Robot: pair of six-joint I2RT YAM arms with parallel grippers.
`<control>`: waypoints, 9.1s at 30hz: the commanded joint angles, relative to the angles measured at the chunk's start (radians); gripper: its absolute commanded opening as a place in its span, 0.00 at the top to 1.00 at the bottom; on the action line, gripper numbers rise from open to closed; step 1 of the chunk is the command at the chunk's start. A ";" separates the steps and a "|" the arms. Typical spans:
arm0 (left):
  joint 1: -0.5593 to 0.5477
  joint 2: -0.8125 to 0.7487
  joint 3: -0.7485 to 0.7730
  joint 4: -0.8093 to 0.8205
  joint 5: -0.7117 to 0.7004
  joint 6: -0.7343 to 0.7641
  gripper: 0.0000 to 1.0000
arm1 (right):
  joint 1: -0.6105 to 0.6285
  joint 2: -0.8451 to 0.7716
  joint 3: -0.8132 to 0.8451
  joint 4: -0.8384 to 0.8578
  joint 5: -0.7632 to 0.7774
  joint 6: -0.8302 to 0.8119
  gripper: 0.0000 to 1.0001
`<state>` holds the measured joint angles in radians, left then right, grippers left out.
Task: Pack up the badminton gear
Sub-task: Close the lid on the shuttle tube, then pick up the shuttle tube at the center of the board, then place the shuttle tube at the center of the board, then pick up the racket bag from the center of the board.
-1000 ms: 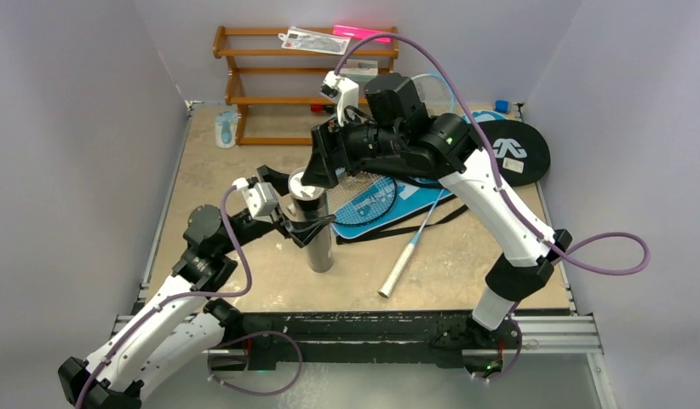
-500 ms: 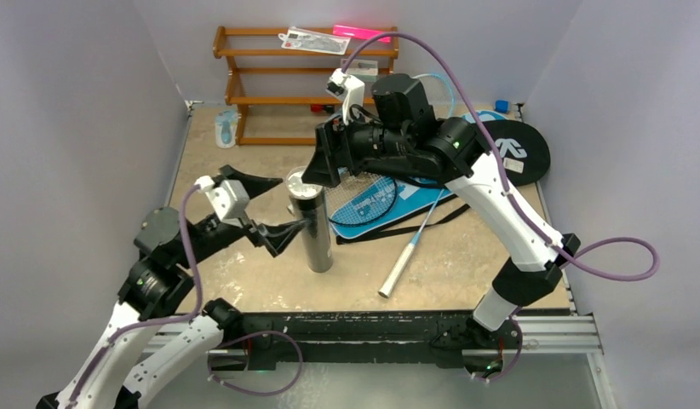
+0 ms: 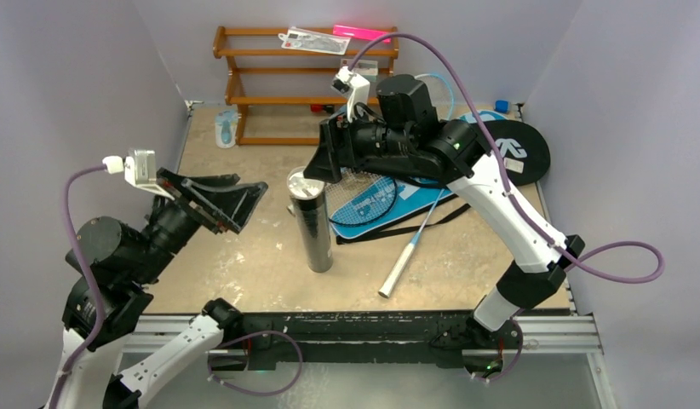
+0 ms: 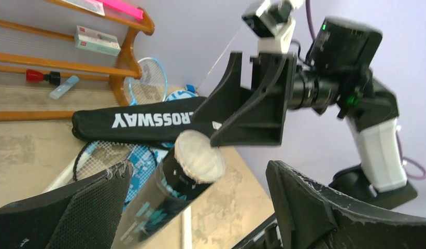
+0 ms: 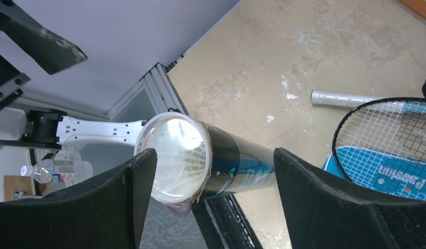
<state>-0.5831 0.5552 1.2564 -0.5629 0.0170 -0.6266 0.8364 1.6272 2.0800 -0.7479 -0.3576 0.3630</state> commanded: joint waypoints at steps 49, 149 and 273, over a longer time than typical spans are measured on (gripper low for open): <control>-0.001 0.212 0.008 -0.054 -0.001 -0.098 0.66 | -0.002 -0.020 -0.132 0.116 -0.062 0.034 0.32; -0.037 0.166 -0.657 0.706 0.337 0.534 0.55 | -0.017 -0.103 -0.076 0.151 0.158 -0.017 0.30; 0.168 0.667 -0.436 0.657 0.016 0.110 0.12 | -0.702 0.062 -1.150 0.970 0.574 0.890 0.34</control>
<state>-0.4068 1.2518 0.8349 0.0433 0.0303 -0.5030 0.1547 1.6615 0.8814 0.1791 0.1898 1.1912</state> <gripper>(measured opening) 0.885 0.647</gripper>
